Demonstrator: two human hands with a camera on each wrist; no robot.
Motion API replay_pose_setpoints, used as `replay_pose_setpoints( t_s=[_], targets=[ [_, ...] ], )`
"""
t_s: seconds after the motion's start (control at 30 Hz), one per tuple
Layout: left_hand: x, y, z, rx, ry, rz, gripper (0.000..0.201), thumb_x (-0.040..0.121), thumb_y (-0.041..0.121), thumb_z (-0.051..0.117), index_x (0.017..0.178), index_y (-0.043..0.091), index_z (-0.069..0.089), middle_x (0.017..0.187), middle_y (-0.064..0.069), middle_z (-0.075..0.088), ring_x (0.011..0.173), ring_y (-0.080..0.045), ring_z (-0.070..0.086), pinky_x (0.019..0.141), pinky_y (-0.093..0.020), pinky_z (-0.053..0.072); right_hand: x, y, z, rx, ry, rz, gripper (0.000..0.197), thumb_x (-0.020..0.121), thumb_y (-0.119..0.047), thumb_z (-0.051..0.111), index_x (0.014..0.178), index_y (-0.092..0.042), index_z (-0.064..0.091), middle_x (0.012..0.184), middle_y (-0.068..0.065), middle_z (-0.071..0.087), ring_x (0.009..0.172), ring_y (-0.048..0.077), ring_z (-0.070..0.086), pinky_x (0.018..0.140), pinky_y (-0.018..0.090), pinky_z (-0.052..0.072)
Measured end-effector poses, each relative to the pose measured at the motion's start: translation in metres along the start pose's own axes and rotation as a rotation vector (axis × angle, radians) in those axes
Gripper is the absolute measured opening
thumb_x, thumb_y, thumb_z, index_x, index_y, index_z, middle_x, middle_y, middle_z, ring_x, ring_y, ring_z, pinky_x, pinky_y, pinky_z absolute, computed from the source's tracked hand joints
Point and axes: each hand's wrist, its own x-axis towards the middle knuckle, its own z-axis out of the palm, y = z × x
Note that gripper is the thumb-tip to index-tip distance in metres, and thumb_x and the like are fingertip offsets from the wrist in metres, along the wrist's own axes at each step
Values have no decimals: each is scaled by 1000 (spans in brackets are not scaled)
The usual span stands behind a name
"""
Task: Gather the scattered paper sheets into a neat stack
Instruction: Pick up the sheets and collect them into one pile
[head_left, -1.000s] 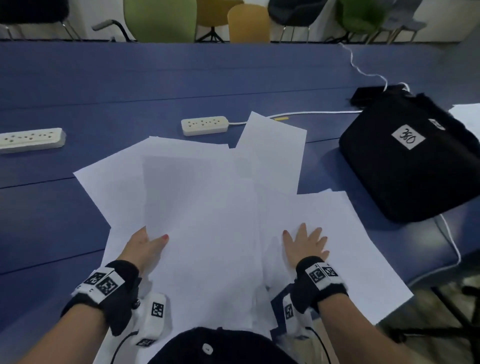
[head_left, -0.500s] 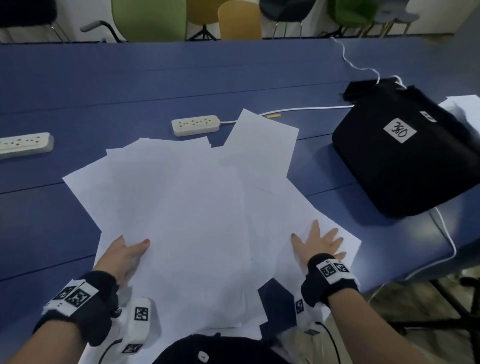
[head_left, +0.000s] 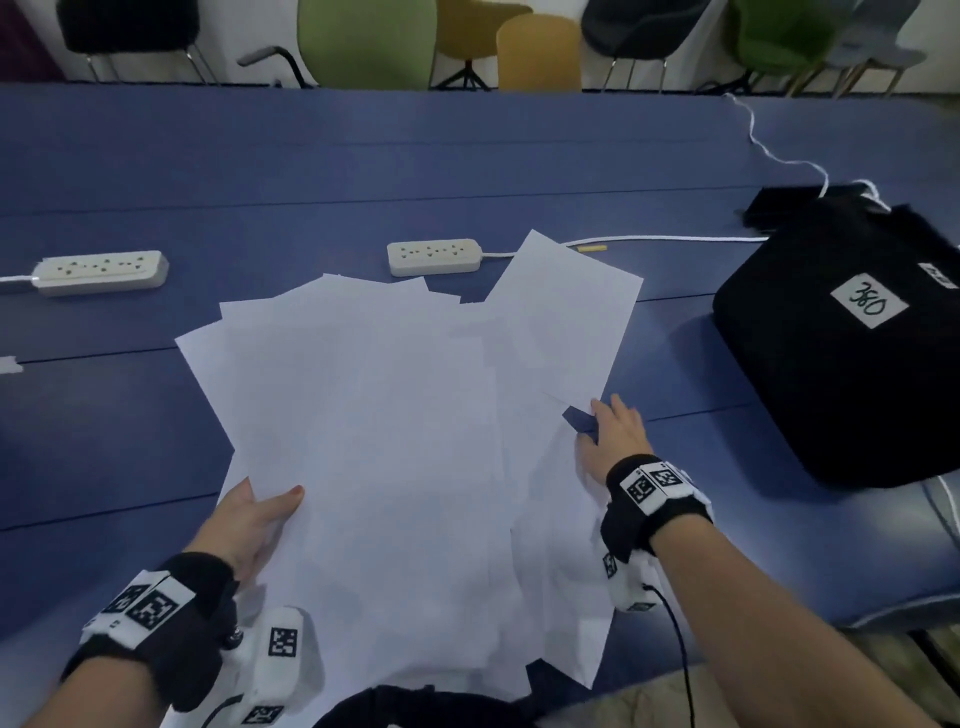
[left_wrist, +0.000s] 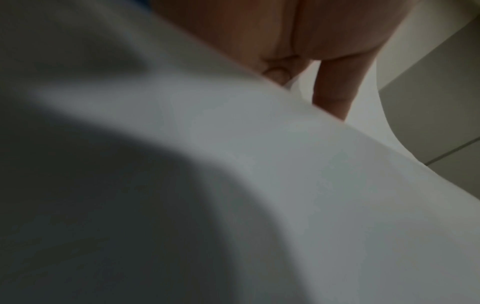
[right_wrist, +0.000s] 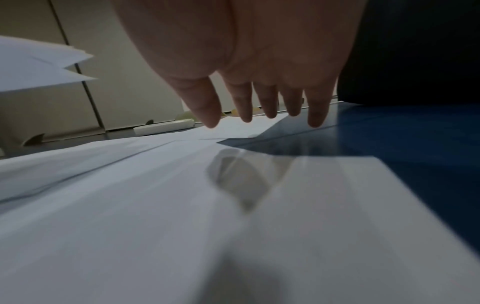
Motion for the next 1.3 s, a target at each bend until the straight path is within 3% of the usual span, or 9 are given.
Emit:
replay_pose_setpoints(
  t_s=[0.17,0.33,0.57,0.73,0.83,0.97,1.07,1.17,1.3],
  targets=[
    [0,-8,-13,-52,49,-7,37,91,-1,47,128,1,48,124,-20,59,113,-35,57,100,-47,40,28,-25,3,-105,-137,-39,64,93,-38,38,147,-21,8,158,3,-1,145,27,-2,115,50,17],
    [-1,-11,-12,-112,28,6,35,92,-1,45,126,4,48,109,-11,63,94,-22,60,74,-30,46,7,-43,17,-240,-271,-155,81,85,-58,38,147,-30,-6,158,1,-7,145,30,-3,116,52,2],
    [5,-14,-17,-200,34,-13,35,93,-1,43,127,5,48,104,-8,63,93,-22,60,88,-36,42,-26,-42,21,-177,-28,-320,54,86,-52,35,131,-24,44,126,0,59,120,21,48,113,39,17],
    [5,-13,-17,-183,40,-14,38,92,-1,45,130,3,46,119,-16,59,108,-32,56,98,-42,38,-9,-39,29,-251,-186,-211,71,91,-54,27,148,-20,4,158,6,-4,146,26,-2,118,46,4],
    [6,-15,-18,-177,55,-21,39,91,-2,46,129,1,46,124,-18,58,112,-34,55,103,-45,37,-23,-51,39,-286,-295,-316,66,93,-51,23,148,-21,4,158,4,-8,146,22,-3,117,47,-1],
    [6,-17,-19,-181,49,-20,38,91,-1,46,129,3,46,123,-17,58,110,-33,56,102,-46,38,-50,-56,44,-280,-311,-439,51,91,-35,21,137,-20,35,151,-3,30,143,18,19,118,50,-1],
    [5,-15,-19,-183,32,-15,37,91,-1,46,128,4,47,116,-15,61,99,-27,59,98,-43,39,-50,-50,39,-54,-169,-482,48,89,-35,23,116,-17,58,111,-4,65,119,22,51,117,48,12],
    [4,-15,-18,-195,32,-11,35,91,-2,46,125,6,48,110,-12,62,96,-26,60,98,-43,39,-26,-44,34,-53,-83,-323,55,93,-43,28,144,-22,28,155,10,20,141,28,20,118,43,12],
    [4,-15,-19,-176,40,-6,36,90,-2,47,125,5,49,113,-13,62,100,-27,59,101,-43,38,-22,-53,40,-321,-297,-294,56,95,-46,19,146,-35,-1,157,11,-15,144,33,-10,117,48,-1]
  ],
)
